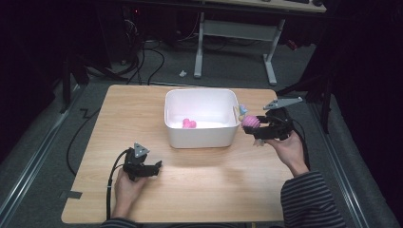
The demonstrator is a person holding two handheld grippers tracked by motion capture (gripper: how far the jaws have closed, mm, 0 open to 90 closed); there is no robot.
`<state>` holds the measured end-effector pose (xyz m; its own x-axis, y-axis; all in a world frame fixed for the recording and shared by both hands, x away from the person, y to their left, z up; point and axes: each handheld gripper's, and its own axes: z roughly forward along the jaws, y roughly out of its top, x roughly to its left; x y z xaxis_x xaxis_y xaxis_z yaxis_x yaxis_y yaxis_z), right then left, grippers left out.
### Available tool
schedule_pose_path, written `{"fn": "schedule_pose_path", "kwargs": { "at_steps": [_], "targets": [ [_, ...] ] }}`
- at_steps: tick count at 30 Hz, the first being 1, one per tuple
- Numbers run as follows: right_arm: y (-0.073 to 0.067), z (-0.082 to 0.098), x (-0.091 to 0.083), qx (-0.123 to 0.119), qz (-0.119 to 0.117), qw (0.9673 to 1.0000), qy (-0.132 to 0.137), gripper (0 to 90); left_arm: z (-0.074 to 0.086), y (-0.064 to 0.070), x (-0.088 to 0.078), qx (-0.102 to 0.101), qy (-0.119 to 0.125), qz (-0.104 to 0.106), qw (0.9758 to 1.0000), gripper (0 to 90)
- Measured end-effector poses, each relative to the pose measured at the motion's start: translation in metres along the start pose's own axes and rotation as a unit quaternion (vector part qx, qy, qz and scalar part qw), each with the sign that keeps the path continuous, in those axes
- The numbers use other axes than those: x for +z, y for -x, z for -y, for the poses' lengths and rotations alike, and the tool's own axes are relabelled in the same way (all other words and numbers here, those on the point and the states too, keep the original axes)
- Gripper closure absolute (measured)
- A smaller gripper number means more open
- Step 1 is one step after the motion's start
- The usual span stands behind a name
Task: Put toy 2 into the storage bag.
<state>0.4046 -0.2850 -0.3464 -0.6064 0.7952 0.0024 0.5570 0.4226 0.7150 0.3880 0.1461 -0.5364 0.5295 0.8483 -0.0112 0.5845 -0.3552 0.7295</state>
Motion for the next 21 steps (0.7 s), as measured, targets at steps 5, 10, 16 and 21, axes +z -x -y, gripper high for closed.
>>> {"fn": "schedule_pose_path", "kwargs": {
  "at_steps": [5,10,16,21],
  "targets": [
    [-0.004,-0.018,0.007,-0.013,-0.003,0.9999,-0.003,34.4,0.000,0.000,0.000,0.000,0.000,-0.001,1.0000,16.8],
    [-0.006,-0.037,0.014,-0.024,-0.001,0.9997,0.002,34.4,0.000,0.000,0.000,0.000,0.001,-0.001,1.0000,16.9],
    [-0.009,-0.055,0.022,-0.027,-0.004,0.9996,0.010,34.3,0.000,0.000,0.000,0.000,0.000,-0.001,1.0000,16.9],
    [-0.012,-0.064,0.032,-0.031,-0.010,0.9994,0.011,34.3,0.000,0.000,0.000,-0.001,0.000,-0.001,1.0000,17.0]
  ]
}}
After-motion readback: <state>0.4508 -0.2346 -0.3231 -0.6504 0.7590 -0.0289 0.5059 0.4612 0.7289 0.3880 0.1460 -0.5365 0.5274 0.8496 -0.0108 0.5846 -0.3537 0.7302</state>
